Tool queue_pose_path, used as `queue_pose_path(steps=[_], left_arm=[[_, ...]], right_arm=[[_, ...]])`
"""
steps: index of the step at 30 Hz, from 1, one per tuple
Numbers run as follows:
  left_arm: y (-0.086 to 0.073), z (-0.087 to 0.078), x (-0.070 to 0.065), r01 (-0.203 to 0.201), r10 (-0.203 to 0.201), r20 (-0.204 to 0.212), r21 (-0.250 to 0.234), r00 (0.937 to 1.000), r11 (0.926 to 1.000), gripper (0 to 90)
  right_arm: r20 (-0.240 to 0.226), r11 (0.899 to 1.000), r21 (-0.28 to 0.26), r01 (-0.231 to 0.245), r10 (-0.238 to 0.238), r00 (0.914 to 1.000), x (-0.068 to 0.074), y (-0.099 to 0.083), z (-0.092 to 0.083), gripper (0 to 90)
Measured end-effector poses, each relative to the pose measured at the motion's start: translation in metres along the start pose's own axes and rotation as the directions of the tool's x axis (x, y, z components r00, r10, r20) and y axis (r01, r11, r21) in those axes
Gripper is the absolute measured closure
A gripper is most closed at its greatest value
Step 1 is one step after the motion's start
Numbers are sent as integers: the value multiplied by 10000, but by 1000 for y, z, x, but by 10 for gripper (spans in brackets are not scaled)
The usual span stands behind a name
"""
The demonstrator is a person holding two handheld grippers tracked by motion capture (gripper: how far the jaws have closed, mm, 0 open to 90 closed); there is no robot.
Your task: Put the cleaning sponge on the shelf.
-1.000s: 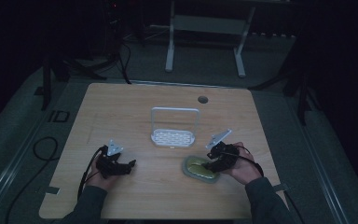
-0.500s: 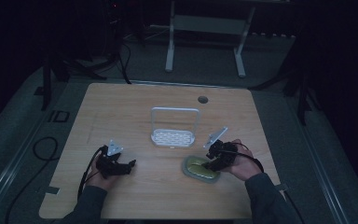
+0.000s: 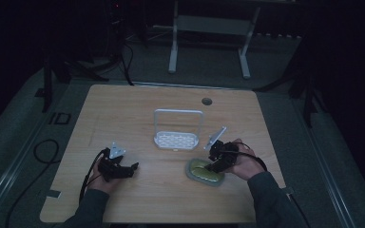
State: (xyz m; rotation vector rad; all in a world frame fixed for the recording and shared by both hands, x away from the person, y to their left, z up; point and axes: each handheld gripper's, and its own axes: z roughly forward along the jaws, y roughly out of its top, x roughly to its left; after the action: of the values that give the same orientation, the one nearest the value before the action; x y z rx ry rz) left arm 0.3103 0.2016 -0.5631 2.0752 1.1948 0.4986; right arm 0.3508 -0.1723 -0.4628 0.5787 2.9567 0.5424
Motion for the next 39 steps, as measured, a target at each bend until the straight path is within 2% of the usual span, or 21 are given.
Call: queue_pose_path(steps=[18, 39], left_arm=[[0, 0, 0, -1, 1, 1, -2, 10000, 10000, 192], [0, 0, 0, -1, 1, 2, 1, 10000, 10000, 192]], right_arm=[[-336, 9944, 921, 516, -487, 9982, 1, 11, 5, 573], [-602, 9857, 1559, 641, -553, 9966, -4, 16, 13, 575]])
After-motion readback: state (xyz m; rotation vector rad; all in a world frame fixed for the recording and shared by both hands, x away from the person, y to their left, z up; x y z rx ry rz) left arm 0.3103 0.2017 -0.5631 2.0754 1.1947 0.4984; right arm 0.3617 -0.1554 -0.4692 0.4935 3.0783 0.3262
